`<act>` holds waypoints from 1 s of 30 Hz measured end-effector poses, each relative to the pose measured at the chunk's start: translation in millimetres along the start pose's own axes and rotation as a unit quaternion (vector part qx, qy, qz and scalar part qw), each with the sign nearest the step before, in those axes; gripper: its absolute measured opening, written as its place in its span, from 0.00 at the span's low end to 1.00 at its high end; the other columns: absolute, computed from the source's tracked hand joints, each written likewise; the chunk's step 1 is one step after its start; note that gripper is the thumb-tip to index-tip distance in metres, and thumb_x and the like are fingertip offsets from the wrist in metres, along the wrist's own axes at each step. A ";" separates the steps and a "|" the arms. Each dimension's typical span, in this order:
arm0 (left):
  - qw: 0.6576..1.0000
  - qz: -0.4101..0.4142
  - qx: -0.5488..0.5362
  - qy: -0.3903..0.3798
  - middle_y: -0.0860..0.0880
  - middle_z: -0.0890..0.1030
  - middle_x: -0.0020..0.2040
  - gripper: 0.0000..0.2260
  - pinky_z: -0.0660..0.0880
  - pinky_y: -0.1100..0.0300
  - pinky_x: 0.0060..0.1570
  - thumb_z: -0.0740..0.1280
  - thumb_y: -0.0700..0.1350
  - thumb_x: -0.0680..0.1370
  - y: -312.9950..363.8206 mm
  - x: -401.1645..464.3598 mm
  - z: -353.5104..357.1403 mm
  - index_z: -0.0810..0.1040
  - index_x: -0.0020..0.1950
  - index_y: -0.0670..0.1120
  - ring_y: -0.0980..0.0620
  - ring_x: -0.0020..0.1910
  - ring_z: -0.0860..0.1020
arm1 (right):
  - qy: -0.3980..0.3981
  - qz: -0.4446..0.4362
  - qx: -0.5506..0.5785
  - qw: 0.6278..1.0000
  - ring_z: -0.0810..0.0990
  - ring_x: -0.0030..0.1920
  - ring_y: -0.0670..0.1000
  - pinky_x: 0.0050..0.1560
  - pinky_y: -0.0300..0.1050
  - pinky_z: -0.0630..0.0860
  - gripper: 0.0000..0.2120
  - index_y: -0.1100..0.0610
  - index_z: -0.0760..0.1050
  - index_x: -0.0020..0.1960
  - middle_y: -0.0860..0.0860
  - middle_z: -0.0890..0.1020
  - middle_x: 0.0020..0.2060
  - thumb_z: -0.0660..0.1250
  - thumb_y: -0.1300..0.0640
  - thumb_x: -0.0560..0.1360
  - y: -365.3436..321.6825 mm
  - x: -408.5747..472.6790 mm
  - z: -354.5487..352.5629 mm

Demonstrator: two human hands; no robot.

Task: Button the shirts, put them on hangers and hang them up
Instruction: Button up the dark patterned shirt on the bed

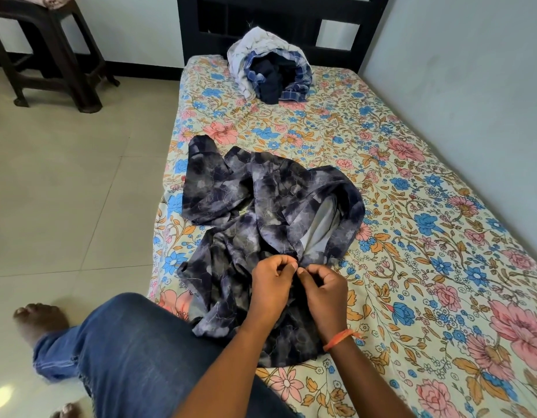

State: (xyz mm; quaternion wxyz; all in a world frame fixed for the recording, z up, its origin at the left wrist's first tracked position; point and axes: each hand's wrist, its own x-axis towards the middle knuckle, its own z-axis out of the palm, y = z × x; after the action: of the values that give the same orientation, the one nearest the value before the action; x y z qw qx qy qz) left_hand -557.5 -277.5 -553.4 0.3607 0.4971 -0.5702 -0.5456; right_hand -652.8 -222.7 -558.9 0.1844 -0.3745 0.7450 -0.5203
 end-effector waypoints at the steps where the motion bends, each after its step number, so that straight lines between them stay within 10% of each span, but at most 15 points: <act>1: 1.000 0.002 0.000 0.006 0.55 0.84 0.41 0.05 0.76 0.68 0.43 0.68 0.40 0.78 0.7 -0.5 -0.4 0.84 0.49 0.48 0.61 0.39 0.81 | -0.006 0.002 0.003 1.000 0.80 0.36 0.44 0.39 0.35 0.75 0.10 0.50 0.82 0.38 0.44 0.83 0.33 0.73 0.64 0.73 -1.4 -0.1 -1.2; 14: 0.998 0.042 0.038 0.013 0.56 0.84 0.50 0.09 0.75 0.71 0.54 0.69 0.42 0.78 2.8 -2.6 -2.6 0.85 0.56 0.46 0.66 0.49 0.80 | -0.035 -0.013 -0.022 0.999 0.82 0.37 0.45 0.41 0.42 0.79 0.17 0.43 0.79 0.36 0.40 0.84 0.34 0.74 0.65 0.72 -8.6 9.5 -13.2; 21: 0.995 0.072 0.074 0.009 0.57 0.83 0.46 0.09 0.72 0.77 0.44 0.70 0.44 0.76 5.0 -4.7 -2.3 0.85 0.55 0.45 0.72 0.44 0.78 | -0.012 -0.017 -0.053 0.998 0.81 0.34 0.45 0.37 0.43 0.79 0.05 0.56 0.83 0.38 0.45 0.83 0.31 0.75 0.63 0.71 -1.7 10.1 -7.6; 30: 0.983 0.092 0.162 0.004 0.49 0.79 0.38 0.12 0.69 0.66 0.35 0.61 0.37 0.81 1.4 0.9 1.9 0.79 0.40 0.42 0.56 0.37 0.75 | -0.006 -0.017 -0.025 1.000 0.82 0.36 0.43 0.38 0.35 0.77 0.03 0.55 0.85 0.40 0.44 0.84 0.33 0.76 0.60 0.71 -5.1 3.7 -3.1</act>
State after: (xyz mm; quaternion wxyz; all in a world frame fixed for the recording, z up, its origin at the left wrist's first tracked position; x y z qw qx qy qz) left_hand -559.9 -277.9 -552.4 0.3268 0.4967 -0.6925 -0.4086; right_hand -655.4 -224.4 -552.6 0.1711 -0.3945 0.7503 -0.5021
